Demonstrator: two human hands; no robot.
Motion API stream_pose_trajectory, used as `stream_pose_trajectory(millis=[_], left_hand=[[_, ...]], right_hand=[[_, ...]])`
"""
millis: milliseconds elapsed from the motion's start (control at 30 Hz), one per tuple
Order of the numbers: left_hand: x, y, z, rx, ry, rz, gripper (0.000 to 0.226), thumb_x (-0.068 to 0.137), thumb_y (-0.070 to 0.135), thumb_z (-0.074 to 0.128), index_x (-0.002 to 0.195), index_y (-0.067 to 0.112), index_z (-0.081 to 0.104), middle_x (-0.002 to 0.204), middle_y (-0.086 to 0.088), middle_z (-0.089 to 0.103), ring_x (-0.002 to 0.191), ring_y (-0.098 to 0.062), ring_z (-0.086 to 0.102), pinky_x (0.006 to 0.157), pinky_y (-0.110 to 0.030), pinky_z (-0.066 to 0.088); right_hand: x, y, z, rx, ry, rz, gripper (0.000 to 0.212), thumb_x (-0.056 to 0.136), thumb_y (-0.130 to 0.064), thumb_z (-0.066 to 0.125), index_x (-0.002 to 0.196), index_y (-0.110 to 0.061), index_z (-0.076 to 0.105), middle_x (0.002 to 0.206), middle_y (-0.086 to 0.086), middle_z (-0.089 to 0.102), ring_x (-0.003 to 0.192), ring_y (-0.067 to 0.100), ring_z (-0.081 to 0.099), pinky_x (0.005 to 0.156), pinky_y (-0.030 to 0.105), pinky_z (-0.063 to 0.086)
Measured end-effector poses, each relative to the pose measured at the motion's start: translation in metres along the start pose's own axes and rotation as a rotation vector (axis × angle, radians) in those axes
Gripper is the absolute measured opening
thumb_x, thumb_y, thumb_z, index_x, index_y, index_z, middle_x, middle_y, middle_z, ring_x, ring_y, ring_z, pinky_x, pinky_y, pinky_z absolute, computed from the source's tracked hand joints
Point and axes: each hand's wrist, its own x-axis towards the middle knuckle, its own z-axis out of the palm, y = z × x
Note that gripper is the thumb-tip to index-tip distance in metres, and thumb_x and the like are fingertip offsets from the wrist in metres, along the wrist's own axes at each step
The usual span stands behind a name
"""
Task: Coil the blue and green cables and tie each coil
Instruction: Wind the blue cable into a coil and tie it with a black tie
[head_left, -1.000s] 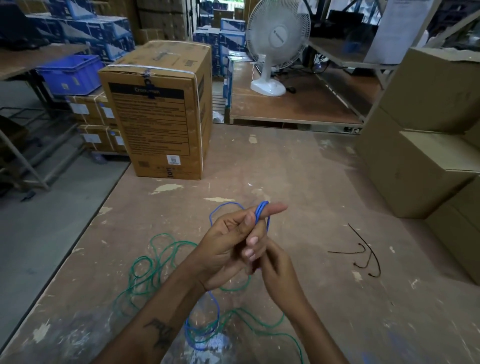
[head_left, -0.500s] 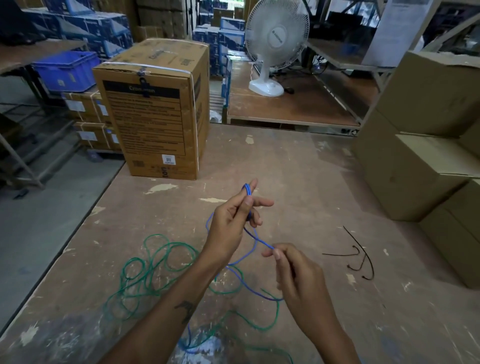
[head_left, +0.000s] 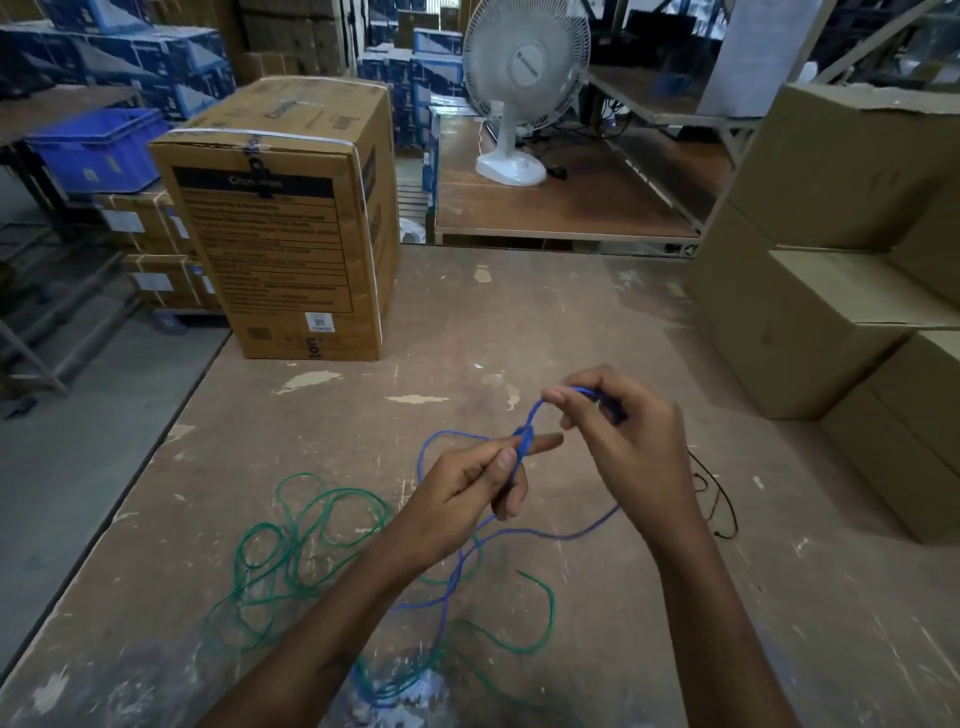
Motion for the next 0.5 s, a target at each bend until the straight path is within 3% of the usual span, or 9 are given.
stream_pose_trajectory(millis=[67,100,167,267,367,467,500], left_hand=[[-0.002,0.008,0.000,-0.025,-0.034,0.011,0.044,0.113,0.010,0.033,0.092,0.022,0.071,0.071,0.012,0.061,0.099,-0.028,0.068,0.071,-0.046,0.043],[-0.002,0.010,0.000,-0.050,-0.033,0.011,0.044,0.113,0.012,0.034,0.104,0.023,0.075,0.070,0.011,0.059,0.090,-0.026,0.063,0.070,-0.041,0.043],[-0.003,0.014,-0.003,-0.077,0.003,0.012,0.041,0.113,0.016,0.035,0.135,0.016,0.069,0.070,0.007,0.049,0.071,-0.019,0.048,0.068,-0.029,0.041],[-0.003,0.021,-0.004,-0.100,0.087,0.008,0.041,0.113,0.023,0.037,0.135,0.006,0.067,0.070,0.003,0.044,0.065,-0.017,0.041,0.066,-0.023,0.038],[0.002,0.034,-0.002,-0.103,0.223,0.044,0.037,0.113,0.030,0.040,0.108,0.028,0.077,0.070,0.002,0.043,0.063,-0.013,0.041,0.065,-0.025,0.036],[0.011,0.050,-0.002,-0.157,0.293,0.107,0.036,0.113,0.025,0.039,0.124,0.020,0.073,0.071,-0.009,0.038,0.062,-0.010,0.042,0.063,-0.025,0.041],[0.014,0.053,-0.001,-0.178,0.303,0.121,0.037,0.112,0.025,0.040,0.128,0.015,0.072,0.072,-0.012,0.037,0.062,-0.011,0.040,0.061,-0.032,0.044]], right_hand=[[0.018,0.010,0.005,0.101,0.004,0.039,0.012,0.085,-0.023,0.086,0.084,-0.014,0.078,0.078,0.001,0.076,0.068,0.022,0.070,0.068,0.037,0.054],[0.024,0.018,0.008,0.146,-0.013,0.054,0.013,0.084,-0.020,0.087,0.083,-0.012,0.077,0.080,0.003,0.076,0.068,0.020,0.070,0.069,0.036,0.055],[0.030,0.037,0.016,0.179,-0.108,0.051,0.006,0.089,-0.011,0.081,0.084,-0.011,0.077,0.083,0.003,0.077,0.069,0.015,0.069,0.071,0.033,0.054],[0.021,0.063,0.029,0.208,-0.225,0.046,0.012,0.097,-0.004,0.066,0.094,-0.007,0.078,0.082,0.014,0.073,0.072,0.009,0.065,0.073,0.024,0.049],[-0.002,0.076,0.041,0.130,-0.176,0.009,0.035,0.104,-0.011,0.055,0.110,-0.039,0.074,0.074,0.002,0.063,0.065,0.009,0.055,0.069,0.025,0.045],[-0.026,0.081,0.057,0.030,-0.148,0.017,0.040,0.108,-0.016,0.049,0.110,-0.053,0.066,0.068,0.001,0.054,0.060,0.017,0.051,0.065,0.030,0.043],[-0.034,0.080,0.062,0.029,-0.157,0.047,0.040,0.110,-0.016,0.047,0.108,-0.052,0.065,0.067,0.003,0.052,0.058,0.016,0.048,0.062,0.030,0.042]])
